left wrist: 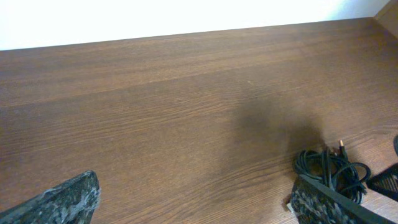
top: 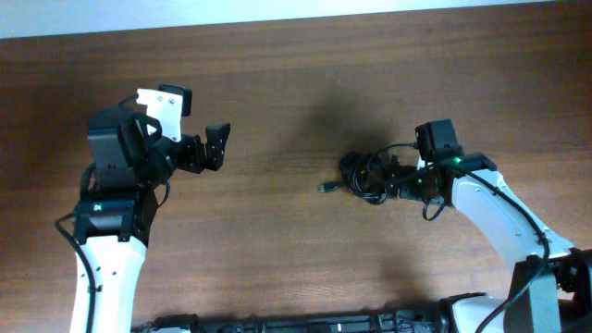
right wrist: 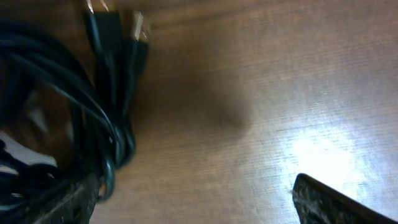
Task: Untangle cables
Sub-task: 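Carry the cable coil up toward the left gripper with the right gripper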
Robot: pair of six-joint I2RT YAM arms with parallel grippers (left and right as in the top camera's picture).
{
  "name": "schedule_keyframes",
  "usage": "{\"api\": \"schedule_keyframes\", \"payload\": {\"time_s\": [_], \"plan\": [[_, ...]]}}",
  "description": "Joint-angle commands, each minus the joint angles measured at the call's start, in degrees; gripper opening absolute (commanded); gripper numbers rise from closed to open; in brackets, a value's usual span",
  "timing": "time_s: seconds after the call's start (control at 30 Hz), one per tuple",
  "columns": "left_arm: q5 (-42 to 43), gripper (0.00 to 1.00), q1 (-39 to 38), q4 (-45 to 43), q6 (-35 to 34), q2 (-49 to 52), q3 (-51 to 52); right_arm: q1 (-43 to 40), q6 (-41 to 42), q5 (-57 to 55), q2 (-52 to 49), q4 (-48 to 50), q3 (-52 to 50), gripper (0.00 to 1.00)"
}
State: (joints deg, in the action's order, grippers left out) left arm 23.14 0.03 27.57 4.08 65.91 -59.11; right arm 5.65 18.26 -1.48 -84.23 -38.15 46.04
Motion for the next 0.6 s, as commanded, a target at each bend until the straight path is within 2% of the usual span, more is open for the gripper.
{"api": "schedule_keyframes", "payload": {"time_s": [0.0, 0.2, 0.33, 0.43, 0.57], "plan": [[5.3, 0.99, 0.0, -0.2, 0.3, 0.1, -1.1, -0.3, 0.7, -0.3, -0.7, 4.3, -0.5, 0.99], [6.1, 0.99, 0.0, -0.1, 0.3, 0.1, -1.1, 0.2, 0.5, 8.9, -11.8, 13.4, -0.5, 1.0], [6.1, 0.99, 0.0, 0.3, 0.3, 0.1, -1.1, 1.5, 0.5, 10.0, -15.3, 13.3, -0.5, 0.98], [6.1, 0.99, 0.0, 1.5, 0.3, 0.1, -1.1, 1.6, 0.5, 9.1, -15.6, 13.6, -0.5, 0.7], [6.3, 0.99, 0.0, 1.7, 0.3, 0.1, -1.1, 1.6, -1.9, 1.0, -15.6, 10.0, -0.5, 0.55]]}}
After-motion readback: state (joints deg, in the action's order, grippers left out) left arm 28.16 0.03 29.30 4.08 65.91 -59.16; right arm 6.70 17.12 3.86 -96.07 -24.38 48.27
